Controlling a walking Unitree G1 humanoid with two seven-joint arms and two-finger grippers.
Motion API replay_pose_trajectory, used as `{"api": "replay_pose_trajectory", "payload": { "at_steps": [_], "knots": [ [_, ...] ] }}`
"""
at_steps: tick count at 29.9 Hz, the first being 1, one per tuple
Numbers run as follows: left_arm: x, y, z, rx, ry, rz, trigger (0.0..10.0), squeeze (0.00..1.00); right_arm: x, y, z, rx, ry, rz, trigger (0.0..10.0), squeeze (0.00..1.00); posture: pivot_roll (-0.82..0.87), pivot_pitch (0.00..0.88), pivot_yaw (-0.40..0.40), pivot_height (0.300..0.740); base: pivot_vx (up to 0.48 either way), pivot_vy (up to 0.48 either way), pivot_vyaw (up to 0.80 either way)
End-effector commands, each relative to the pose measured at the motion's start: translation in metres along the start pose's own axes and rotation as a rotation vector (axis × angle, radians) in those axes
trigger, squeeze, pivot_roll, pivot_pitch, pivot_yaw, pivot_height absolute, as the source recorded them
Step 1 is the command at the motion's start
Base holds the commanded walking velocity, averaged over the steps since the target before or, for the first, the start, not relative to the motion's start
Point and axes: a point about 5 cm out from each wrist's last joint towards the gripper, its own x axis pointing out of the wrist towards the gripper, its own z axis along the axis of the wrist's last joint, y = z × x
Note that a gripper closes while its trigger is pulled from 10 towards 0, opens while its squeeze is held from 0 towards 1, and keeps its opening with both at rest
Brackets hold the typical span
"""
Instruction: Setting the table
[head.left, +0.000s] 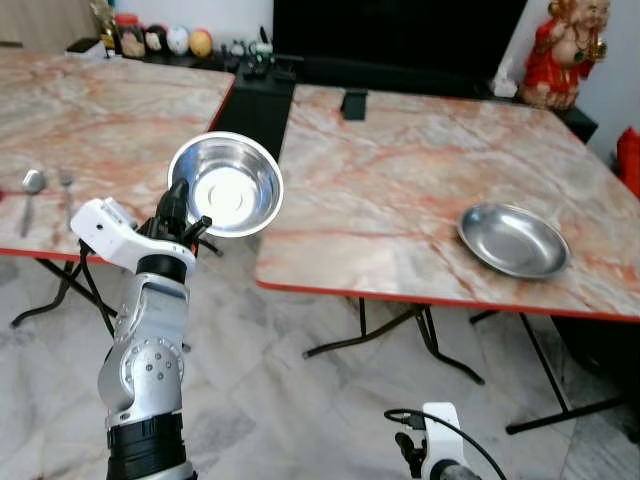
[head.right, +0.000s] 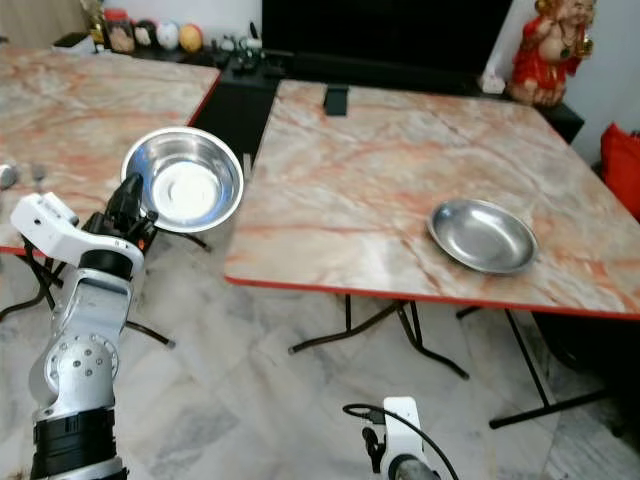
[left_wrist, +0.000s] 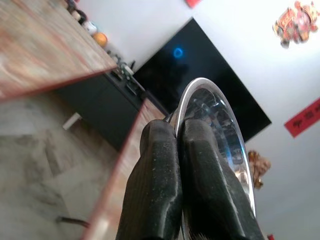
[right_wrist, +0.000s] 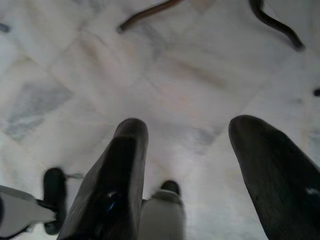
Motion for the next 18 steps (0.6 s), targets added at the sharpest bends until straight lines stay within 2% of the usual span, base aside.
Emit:
{"api": "replay_pose_trajectory", "payload": {
  "at_steps": [1, 18],
  "knots": [
    [0.0007, -0.009, -0.0006, -0.003, -0.004, -0.035, 10.0, 0.0, -0.0012, -0.0079, -0.0015, 0.003, 0.006, -0.023, 10.0, 0.0, -0.03, 0.0, -0.075, 0.719, 0.0, -0.435, 0.0],
    [0.0011, -0.0041, 0.0062, 0.03, -0.019, -0.025, 10.0, 0.0, -0.0004, -0.0073, 0.0012, -0.004, 0.002, -0.013, 10.0, 0.0, 0.01, 0.0, -0.072, 0.719, 0.0, -0.435, 0.0]
  ]
}}
